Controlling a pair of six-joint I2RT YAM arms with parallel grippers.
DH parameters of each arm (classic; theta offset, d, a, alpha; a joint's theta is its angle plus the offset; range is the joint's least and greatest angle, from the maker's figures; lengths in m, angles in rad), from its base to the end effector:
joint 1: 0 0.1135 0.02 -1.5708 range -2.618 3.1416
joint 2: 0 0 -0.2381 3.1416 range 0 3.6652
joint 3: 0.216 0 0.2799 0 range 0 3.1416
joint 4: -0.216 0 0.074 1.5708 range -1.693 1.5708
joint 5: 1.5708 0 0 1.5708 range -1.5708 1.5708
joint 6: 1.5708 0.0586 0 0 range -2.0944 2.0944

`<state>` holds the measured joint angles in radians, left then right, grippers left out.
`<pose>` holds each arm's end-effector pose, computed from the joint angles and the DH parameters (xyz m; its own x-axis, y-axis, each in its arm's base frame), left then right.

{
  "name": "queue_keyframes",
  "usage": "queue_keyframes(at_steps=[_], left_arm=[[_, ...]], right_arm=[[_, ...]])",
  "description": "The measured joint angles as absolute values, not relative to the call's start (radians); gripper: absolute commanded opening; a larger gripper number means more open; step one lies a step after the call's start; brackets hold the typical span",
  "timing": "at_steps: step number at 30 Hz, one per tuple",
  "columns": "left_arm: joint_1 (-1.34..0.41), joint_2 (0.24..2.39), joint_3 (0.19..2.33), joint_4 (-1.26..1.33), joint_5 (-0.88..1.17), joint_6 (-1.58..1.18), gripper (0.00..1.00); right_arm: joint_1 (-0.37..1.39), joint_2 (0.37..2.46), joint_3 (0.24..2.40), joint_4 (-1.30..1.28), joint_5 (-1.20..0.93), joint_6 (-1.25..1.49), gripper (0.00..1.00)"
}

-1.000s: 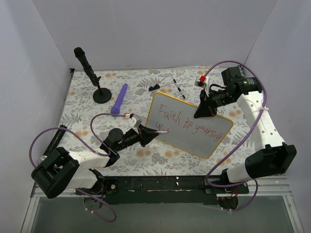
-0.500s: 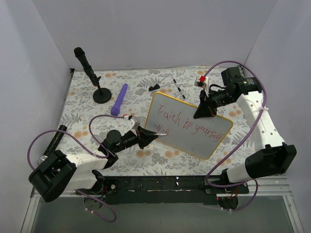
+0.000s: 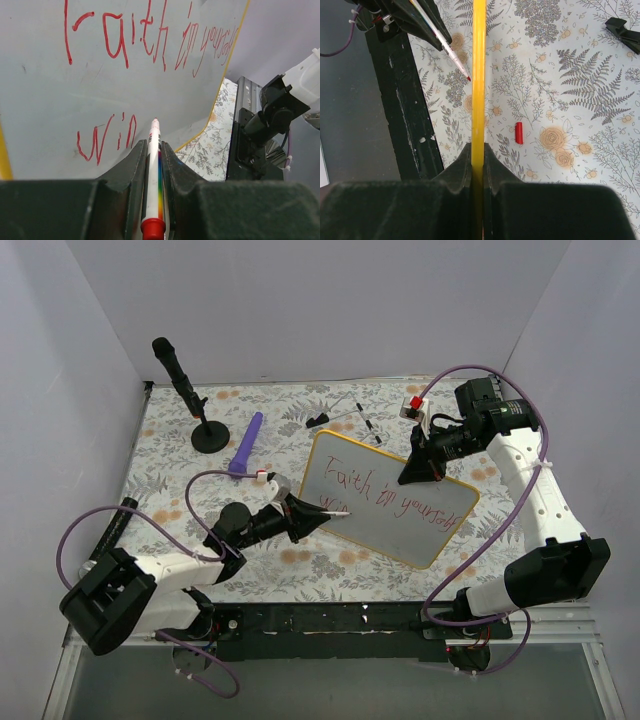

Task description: Write a sentence on the whiteboard

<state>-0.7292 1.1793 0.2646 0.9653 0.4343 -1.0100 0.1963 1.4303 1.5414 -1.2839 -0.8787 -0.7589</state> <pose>0.1853 -0.1986 0.1600 -0.7572 -0.3537 -0.5492 0.5201 0.1823 -0.8344 0.2804 0.1018 0.3365 -0.3690 -0.5211 -0.7696 -0.9248 0.2882 0.2483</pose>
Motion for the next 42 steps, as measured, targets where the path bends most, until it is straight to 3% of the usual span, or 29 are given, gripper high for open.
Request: queue_keyframes(at_steps=[13,42], left_arm=[[-0.748,1.271,0.314,0.974,0.431,-1.008,0.00],[-0.750,1.205,0.313,0.920,0.330,-0.976,0.00]], right_arm=[[0.196,1.430,1.541,-1.284,-0.879,-0.759,0.01],[0.196,1.430,1.541,-1.278,-0.879,-0.760,0.01]])
